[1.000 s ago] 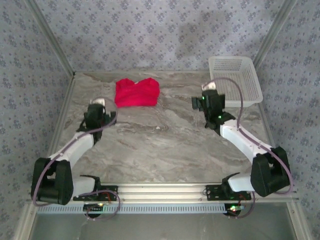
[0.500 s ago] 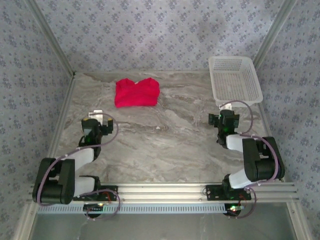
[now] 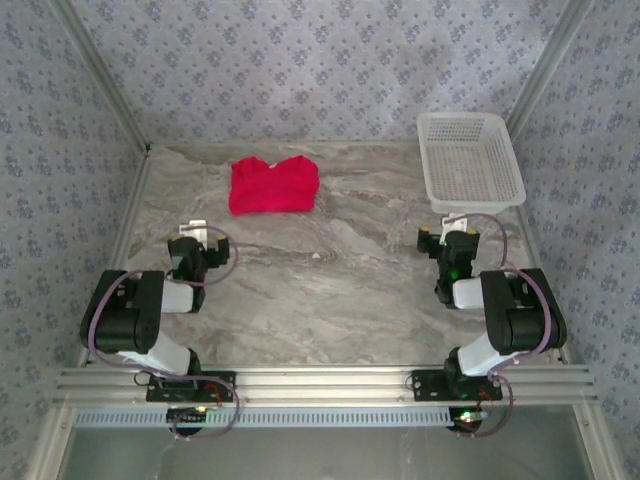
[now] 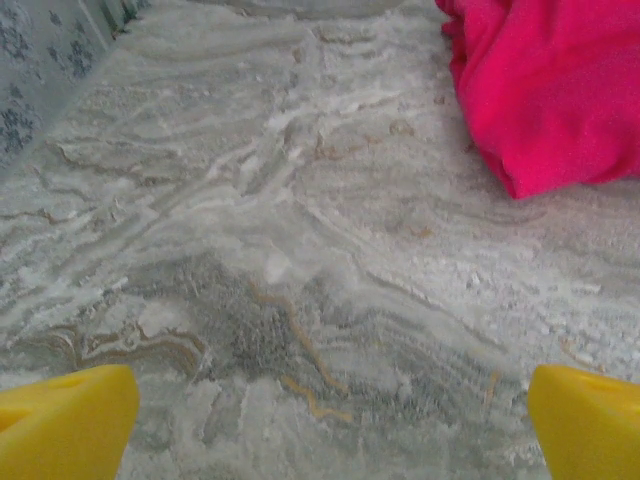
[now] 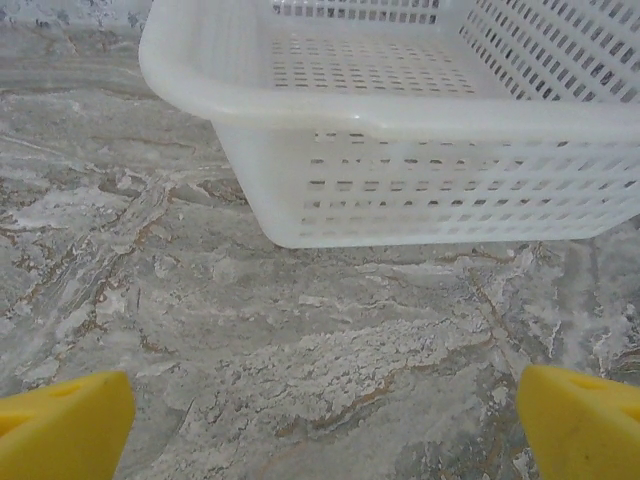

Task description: Fold the inside-out t-shirt

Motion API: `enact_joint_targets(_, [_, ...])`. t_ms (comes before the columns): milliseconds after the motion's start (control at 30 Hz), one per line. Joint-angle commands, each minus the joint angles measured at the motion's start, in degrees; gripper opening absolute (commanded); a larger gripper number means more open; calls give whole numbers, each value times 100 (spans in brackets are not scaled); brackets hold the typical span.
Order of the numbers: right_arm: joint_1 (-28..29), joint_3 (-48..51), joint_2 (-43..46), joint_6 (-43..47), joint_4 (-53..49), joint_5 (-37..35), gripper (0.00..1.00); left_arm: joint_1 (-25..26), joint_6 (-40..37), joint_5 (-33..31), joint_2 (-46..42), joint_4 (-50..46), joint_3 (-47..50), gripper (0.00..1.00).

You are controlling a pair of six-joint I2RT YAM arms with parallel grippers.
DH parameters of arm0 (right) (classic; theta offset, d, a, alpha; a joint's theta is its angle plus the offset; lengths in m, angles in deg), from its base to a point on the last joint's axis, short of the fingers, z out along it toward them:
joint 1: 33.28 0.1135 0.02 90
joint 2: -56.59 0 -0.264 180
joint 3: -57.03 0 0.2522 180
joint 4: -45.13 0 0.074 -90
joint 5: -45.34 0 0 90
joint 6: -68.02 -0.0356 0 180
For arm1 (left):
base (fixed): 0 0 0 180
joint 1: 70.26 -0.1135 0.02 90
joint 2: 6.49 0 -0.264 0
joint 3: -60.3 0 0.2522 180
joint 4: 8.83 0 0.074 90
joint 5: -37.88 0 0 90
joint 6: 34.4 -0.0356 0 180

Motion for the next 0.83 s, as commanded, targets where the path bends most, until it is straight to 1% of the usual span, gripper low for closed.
enact_joint_targets(0, [18,9,-28,87,257,-166,100,-39,143,-70,-54,11,-311,100])
enact_joint_targets(233, [-16,-37,-28,59,167,-106,100,-61,154,-45,-28,-140,-422,100])
enact_joint_targets(333, [-51,-62,-19,34,108,-61,100,-191,192,258,-17,-350,-536,100])
enact_joint_targets(800, [-109,-87,-19,15,39,36,100,-311,260,521,-7,-467,-604,100])
